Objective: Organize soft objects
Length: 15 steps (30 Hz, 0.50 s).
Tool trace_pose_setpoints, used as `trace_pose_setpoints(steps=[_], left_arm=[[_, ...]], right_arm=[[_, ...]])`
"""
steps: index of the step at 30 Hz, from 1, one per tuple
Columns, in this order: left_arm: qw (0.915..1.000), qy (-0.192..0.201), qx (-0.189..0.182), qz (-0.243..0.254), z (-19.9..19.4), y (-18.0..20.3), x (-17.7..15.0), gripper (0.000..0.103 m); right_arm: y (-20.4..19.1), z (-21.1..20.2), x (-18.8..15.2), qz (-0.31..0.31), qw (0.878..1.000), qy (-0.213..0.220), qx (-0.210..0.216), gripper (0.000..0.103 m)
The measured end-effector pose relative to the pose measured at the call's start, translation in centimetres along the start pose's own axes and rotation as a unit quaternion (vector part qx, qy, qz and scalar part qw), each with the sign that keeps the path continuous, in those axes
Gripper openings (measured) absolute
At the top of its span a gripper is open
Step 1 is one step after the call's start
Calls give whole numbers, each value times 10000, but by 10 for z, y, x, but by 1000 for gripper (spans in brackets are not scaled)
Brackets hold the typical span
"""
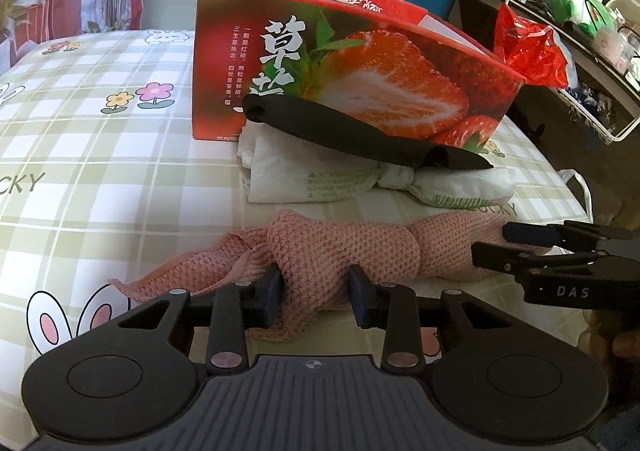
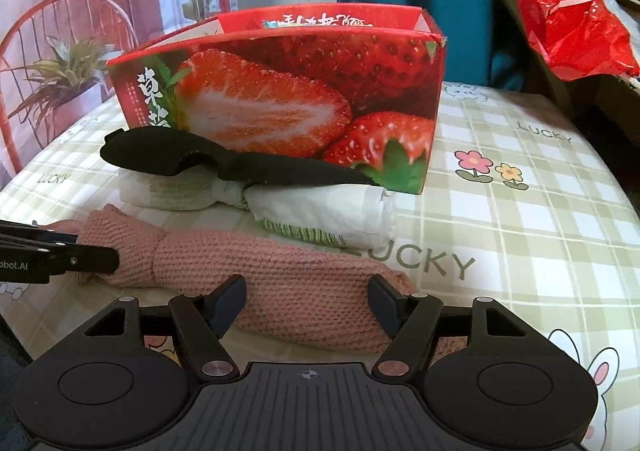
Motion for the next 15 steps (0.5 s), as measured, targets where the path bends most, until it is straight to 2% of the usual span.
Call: trace_pose_setpoints(steps=[6, 9, 10, 13, 15], left_arm=[[10000, 4, -25, 21, 0, -2, 0, 37], [10000, 1, -45, 57, 0, -1, -1, 37], [10000, -1, -40, 83, 0, 0, -1, 37], [10000, 1, -55, 67, 1, -1, -1, 37], [10000, 0, -63, 50, 1, -1, -1, 37]], right_arm=[[2, 4, -5, 3, 9999, -48, -90, 78], [0, 7, -8, 53, 9999, -71, 146, 101], [-3, 8, -10, 35, 9996, -98, 244, 103], [-10, 9, -12, -221, 9996, -105, 134, 103], [-8, 7, -11, -99, 9998, -70, 178, 102]])
Point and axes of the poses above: each gripper's, at about its wrist camera, not at the fingertips, and z roughly the way its jaws point, y to its right, x to its top, the point moved 4 cm from there along z, roughly the way its jaws point, and after that the axes turned 14 degrees about y, right-handed, at the moved point
